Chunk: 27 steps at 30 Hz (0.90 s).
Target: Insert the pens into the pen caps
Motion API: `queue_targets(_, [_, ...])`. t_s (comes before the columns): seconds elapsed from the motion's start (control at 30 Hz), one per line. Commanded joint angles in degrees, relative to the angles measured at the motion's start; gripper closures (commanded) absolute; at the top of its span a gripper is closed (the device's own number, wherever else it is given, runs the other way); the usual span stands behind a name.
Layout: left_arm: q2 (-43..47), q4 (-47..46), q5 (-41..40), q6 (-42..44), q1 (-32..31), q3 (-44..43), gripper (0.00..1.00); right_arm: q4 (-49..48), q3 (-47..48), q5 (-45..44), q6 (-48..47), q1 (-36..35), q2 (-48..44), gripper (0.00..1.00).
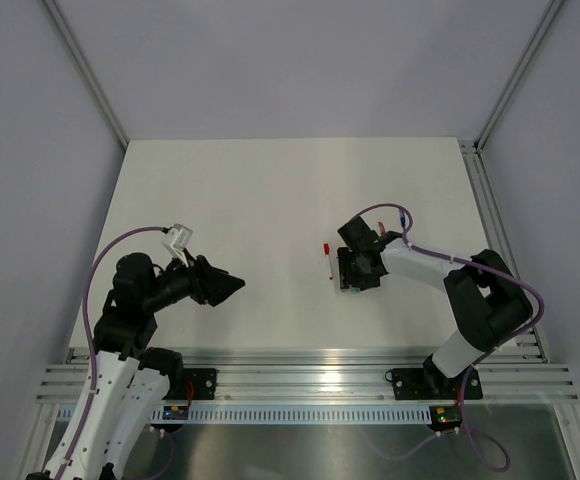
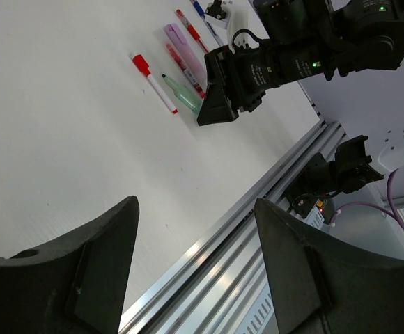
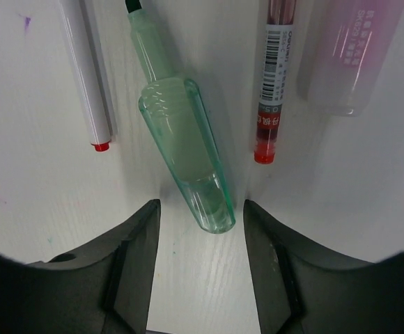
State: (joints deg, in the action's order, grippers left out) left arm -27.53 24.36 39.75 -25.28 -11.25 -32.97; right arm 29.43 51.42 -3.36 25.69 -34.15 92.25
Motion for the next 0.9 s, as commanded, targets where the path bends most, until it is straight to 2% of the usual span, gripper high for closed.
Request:
queue_targets(0.0, [-0.07, -2.04, -0.02, 0.14, -0.18, 0.01, 0.30, 0.36, 2.46, 1.25, -0.91, 0.22, 1.97, 0.44])
queue_targets(0.2, [-0.33, -2.04, 0.07, 0.23, -0.18, 0.01, 0.30, 0.01, 2.98, 1.60, -0.82, 0.23, 3.64, 0.47])
queue_targets(0.37, [-0.86, -2.04, -0.11, 0.23, -0.18, 0.01, 0.30, 0.10, 3.16, 2.04, -1.26, 0.23, 3.47, 0.60])
queue_targets(0.43, [-0.60, -2.04, -0.02, 0.23, -0.18, 0.01, 0.30, 0.36, 3.34, 2.04, -1.78, 0.14, 3.12, 0.61])
queue_targets(0.87, [-1.47, -1.95, -0.46, 0.05, -0.09, 0.01, 0.30, -1.13, 0.97, 2.04, -1.26, -0.83, -9.70, 0.80])
